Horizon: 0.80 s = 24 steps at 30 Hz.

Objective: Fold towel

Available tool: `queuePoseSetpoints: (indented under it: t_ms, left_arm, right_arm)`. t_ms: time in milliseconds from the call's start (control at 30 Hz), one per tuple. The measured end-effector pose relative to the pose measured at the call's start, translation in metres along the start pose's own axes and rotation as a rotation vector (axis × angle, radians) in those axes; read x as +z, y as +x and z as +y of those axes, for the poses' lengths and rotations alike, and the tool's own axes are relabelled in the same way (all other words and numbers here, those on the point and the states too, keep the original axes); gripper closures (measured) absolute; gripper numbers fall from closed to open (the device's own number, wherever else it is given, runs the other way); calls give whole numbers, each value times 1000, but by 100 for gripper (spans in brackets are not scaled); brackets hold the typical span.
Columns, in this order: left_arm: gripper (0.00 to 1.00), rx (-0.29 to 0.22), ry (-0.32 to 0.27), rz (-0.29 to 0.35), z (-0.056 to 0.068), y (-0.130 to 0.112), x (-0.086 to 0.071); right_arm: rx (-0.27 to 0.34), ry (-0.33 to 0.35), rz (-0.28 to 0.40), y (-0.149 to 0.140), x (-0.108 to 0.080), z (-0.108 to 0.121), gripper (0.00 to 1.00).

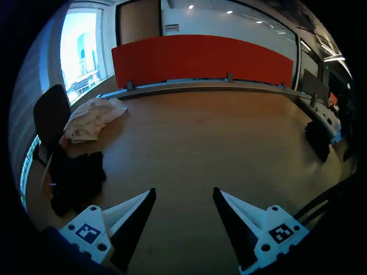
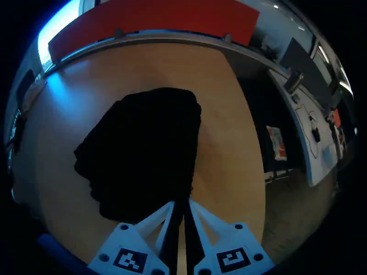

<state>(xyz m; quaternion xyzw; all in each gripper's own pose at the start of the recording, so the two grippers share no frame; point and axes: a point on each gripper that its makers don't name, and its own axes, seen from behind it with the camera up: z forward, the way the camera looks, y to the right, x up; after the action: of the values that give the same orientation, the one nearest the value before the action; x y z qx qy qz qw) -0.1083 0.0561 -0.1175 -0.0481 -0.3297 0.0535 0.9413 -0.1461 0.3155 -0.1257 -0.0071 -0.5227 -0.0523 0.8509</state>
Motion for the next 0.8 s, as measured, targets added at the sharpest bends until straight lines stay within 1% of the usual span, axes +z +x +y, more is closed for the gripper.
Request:
queuePoseSetpoints:
  t_ms: [233,600,733,800]
  left_arm:
    - [8,1,-3,1,1,1,1]
    - [8,-2,-6,7,0,4,3]
    - [8,-6,-8,10,0,5,3]
    - [8,-9,-8,12,-1,5,2]
  right_arm:
    - [0,-4,14,2,-3,0,92]
    - [-10,-27,56,7,-18,-1,87]
    - [-9,-36,67,8,-23,-2,76]
    - [-7,-41,72,9,-25,-2,74]
